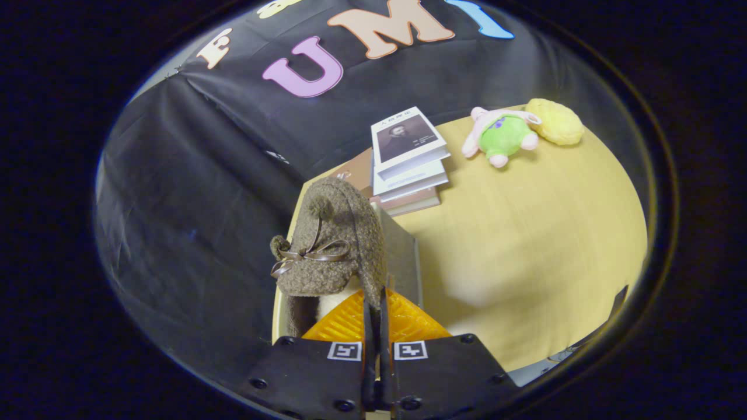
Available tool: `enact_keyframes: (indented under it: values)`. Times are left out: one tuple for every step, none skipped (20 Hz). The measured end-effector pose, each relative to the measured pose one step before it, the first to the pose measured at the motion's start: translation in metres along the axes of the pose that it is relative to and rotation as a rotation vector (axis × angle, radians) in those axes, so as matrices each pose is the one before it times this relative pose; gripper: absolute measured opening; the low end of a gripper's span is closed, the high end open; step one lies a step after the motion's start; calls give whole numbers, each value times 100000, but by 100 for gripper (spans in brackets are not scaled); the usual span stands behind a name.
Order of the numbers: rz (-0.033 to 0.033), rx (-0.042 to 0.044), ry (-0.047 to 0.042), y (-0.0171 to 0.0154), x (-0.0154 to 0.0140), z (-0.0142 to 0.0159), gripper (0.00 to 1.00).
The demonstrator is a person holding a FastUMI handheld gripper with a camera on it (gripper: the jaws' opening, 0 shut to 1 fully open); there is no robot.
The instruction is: Open the storage box then place both shoes into the box .Put the left shoe in first, then the right shoe, with the right side of both shoes facing outward in a uniform manner.
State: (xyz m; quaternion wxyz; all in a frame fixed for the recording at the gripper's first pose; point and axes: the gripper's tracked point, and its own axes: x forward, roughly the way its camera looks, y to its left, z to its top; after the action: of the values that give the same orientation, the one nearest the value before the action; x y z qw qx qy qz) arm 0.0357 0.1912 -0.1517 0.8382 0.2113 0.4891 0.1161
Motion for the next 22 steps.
enact_keyframes:
  values:
    - [-219,-592,148,460,371,-93,6]
    - [-513,-391,493,458,382,-329,6]
    - [-562,-826,974,449,669,-616,6]
    - [-837,-686,778,400,623,-612,6]
    - [-1263,-853,558,154,598,-445,7]
    - [-1675,-573,256,80,696,-445,6]
    - [-2796,-82,-27,-241,641,-356,6]
    - [-3240,-131,122,-425,477,-567,6]
    - [-1905,-108,-167,-259,286,-265,7]
    - [-641,556,-1637,311,214,165,7]
    - [-217,-306,-565,116,39,36,9]
    - [355,-389,-554,505,283,-361,11]
    - [874,-486,-508,357,-35,-116,13]
    - [-307,-835,-324,-129,-45,23,15]
    - [-1063,-1014,-997,-218,31,172,17]
    - [488,-962,-646,-45,-274,140,27]
    - [2397,-177,-857,406,-163,89,37]
    - [3608,-267,-961,1059,-417,78,48]
    - [3492,-1472,-1045,744,-433,153,58]
    - [2584,-2193,-1634,542,-394,192,68]
    - [465,-3595,-1505,17,-239,136,78]
    - [-36,-4326,-1220,-140,-257,61,88]
